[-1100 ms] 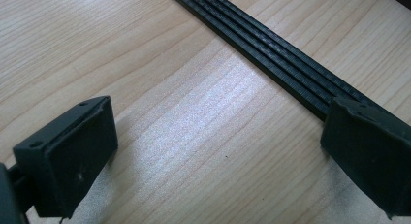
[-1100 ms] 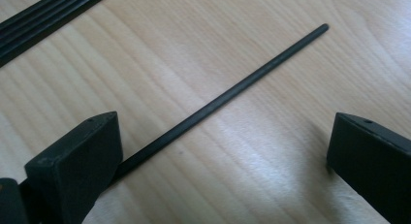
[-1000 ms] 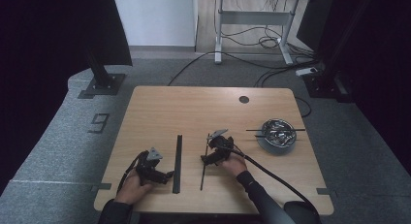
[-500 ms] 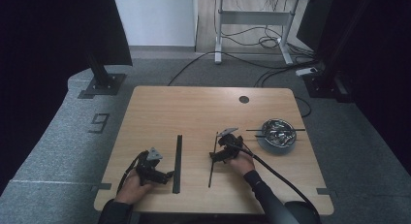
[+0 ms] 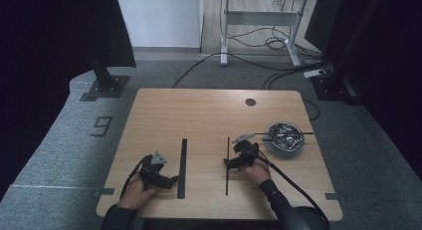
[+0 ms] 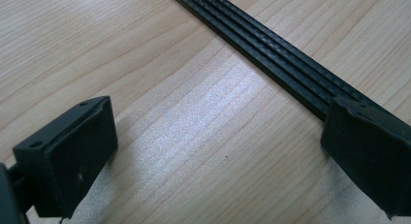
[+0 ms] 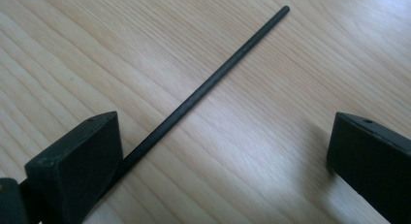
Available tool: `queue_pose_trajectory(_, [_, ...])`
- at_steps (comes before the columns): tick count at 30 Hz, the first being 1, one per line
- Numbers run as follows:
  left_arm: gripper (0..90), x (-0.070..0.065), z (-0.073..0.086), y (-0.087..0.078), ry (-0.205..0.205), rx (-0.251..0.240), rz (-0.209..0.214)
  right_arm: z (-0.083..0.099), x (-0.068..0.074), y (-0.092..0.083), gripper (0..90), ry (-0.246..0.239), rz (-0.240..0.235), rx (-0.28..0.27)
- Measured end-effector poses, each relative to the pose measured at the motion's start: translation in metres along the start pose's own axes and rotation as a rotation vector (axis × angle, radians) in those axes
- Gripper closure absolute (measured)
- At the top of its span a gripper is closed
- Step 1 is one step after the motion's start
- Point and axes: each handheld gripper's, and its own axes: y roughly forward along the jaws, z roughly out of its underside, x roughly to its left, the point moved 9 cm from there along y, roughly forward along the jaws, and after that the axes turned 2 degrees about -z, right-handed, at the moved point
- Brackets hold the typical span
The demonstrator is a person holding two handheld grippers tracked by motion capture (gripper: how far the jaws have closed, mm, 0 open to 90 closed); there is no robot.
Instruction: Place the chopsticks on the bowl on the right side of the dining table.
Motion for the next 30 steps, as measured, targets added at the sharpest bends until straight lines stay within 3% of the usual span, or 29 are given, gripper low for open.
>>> queue_pose_trajectory(18, [0.0, 0.0, 0.0, 0.0, 0.0, 0.0, 0.0, 0.04, -0.026, -0.034, 0.0, 0.045, 0.033, 0.013])
queue_pose_trajectory(24, [0.0, 0.0, 0.0, 0.0, 0.0, 0.0, 0.0, 0.054, -0.036, -0.047, 0.0, 0.06, 0.046, 0.067])
queue_pose_trajectory(30, [0.0, 0.0, 0.0, 0.0, -0.001, 0.001, 0.0, 0.066, -0.036, -0.061, 0.0, 0.02, 0.077, 0.137])
